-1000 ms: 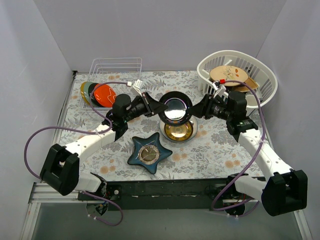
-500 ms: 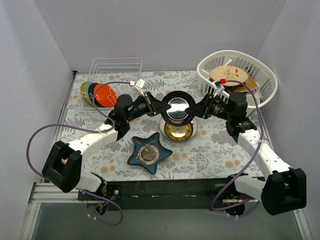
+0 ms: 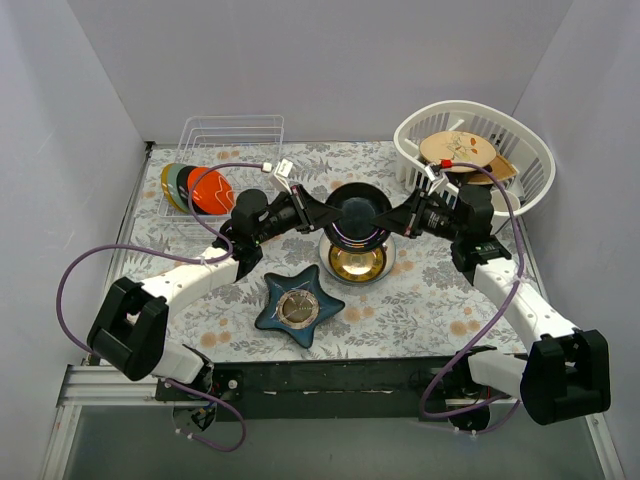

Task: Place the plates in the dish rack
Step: Insert the plate into the dish rack.

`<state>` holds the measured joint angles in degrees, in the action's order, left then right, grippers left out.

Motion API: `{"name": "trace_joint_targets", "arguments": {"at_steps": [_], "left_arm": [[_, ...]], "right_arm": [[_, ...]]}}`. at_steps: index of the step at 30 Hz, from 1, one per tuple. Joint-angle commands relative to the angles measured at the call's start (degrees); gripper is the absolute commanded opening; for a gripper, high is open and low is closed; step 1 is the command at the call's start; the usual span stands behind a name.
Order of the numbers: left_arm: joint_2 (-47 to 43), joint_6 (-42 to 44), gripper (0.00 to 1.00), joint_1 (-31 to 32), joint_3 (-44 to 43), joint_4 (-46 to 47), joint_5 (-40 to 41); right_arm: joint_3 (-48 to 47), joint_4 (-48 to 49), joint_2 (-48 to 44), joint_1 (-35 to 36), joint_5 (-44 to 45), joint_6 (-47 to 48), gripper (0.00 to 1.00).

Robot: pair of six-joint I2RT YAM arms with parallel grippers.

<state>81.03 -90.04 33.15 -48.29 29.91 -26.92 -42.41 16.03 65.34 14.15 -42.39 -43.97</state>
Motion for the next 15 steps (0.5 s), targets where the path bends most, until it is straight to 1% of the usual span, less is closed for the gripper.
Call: {"name": "trace_joint_targets", "arguments": {"at_steps": [1, 2, 4, 5, 7, 9, 11, 13, 15], "left_arm": [[-1.4, -2.1, 0.09, 0.7, -1.7, 1.3, 0.1], [-1.5, -2.1, 0.15, 0.7, -1.6, 1.3, 0.2], [-1.8, -1.8, 0.2, 0.7, -1.5, 0.7, 0.5], [-1.9, -1.5, 0.27, 0.6, -1.5, 0.4, 0.5], [-2.2, -1.2, 0.31, 0.7, -1.8, -0.7, 0.9], [-2.6, -0.6, 0.4, 0.6, -2.1, -1.5, 1.3], [-3.2, 0.2, 0.41, 0.7, -2.6, -2.8, 1.8], [-3.7, 0.7, 0.47, 0.7, -3.1, -4.5, 2.2], [-4.7, 1.5, 0.55, 0.6, -3.3, -5.6, 3.2]], "right_arm": [[-0.9, 4.1, 0.7, 0.4, -3.5, 2.2, 0.01], [-1.3, 4.0, 0.8, 0.4, -3.6, 2.2, 0.01], [-2.3, 3.3, 0.7, 0.4, -3.4, 2.4, 0.01], [-2.7, 3.0, 0.5, 0.3, -3.1, 2.5, 0.01], [-3.2, 2.5, 0.2, 0.3, -2.8, 2.6, 0.01], [-3.6, 1.8, -0.1, 0.4, -2.5, 2.9, 0.01], [-3.6, 1.0, -0.5, 0.4, -2.1, 3.2, 0.01], [-3.9, -0.1, -0.6, 0.3, -1.7, 3.7, 0.01], [-4.1, -1.5, -1.3, 0.4, -0.2, 4.4, 0.01]]}}
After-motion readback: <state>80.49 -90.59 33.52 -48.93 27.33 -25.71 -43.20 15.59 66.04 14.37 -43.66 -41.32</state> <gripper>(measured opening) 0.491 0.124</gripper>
